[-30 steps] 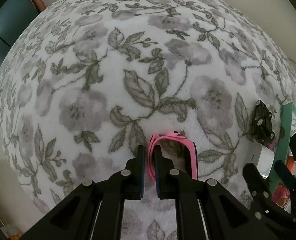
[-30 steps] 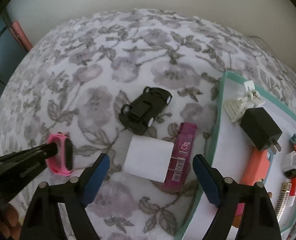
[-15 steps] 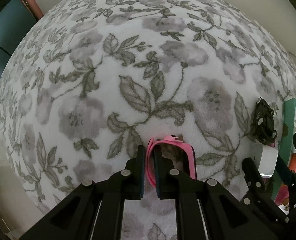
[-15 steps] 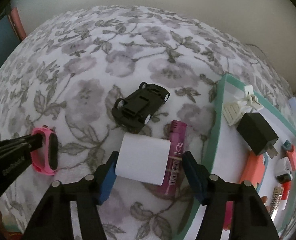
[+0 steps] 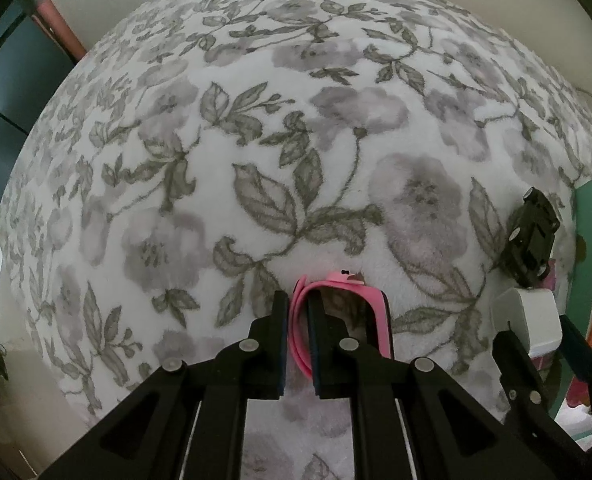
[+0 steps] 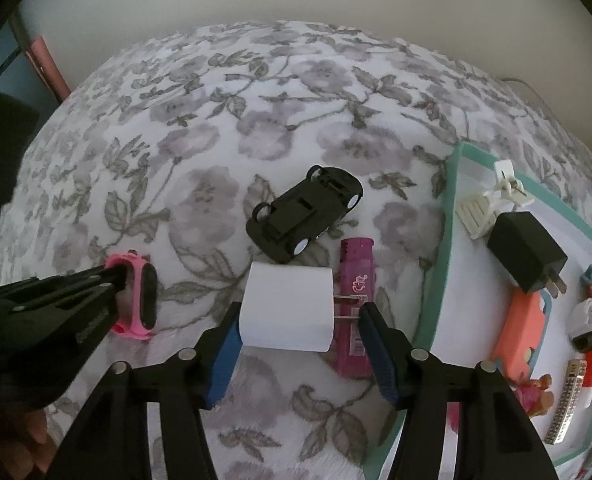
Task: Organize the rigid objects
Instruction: 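Carry the watch band and cube charger into the tray and open both tools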
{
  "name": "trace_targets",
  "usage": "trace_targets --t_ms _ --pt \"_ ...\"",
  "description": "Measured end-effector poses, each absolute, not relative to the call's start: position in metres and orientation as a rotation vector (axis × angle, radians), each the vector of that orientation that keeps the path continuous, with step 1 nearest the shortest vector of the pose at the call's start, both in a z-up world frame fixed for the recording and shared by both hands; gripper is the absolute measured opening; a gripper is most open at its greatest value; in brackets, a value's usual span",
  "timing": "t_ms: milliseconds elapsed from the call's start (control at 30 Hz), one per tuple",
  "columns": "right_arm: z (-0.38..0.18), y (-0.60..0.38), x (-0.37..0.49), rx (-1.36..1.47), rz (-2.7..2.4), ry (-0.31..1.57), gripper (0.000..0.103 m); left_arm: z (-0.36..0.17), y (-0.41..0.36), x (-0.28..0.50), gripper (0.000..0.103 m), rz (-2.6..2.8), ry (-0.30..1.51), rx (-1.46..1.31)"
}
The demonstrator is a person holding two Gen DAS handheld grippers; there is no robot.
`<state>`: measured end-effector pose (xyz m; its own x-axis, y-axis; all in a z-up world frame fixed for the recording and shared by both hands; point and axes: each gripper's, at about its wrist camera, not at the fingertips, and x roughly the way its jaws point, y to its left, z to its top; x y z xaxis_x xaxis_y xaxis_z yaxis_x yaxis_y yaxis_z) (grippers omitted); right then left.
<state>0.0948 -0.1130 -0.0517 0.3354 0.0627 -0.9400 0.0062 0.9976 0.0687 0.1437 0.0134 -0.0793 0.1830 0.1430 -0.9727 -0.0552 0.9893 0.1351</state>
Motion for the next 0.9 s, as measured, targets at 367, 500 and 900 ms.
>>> trace_targets --t_ms 367,500,900 --pt "-0.041 -0.125 0.091 0.089 0.027 1.207 0.060 -0.068 0.017 0.140 0.008 0.098 1.370 0.020" --pt "-0.036 -0.127 0.088 0.090 0.028 1.199 0.060 -0.054 0.014 0.139 0.007 0.085 1.333 0.009" --pt "0.002 -0.157 0.072 0.138 -0.025 1.113 0.060 0.006 0.001 0.124 0.007 0.039 1.170 -0.028"
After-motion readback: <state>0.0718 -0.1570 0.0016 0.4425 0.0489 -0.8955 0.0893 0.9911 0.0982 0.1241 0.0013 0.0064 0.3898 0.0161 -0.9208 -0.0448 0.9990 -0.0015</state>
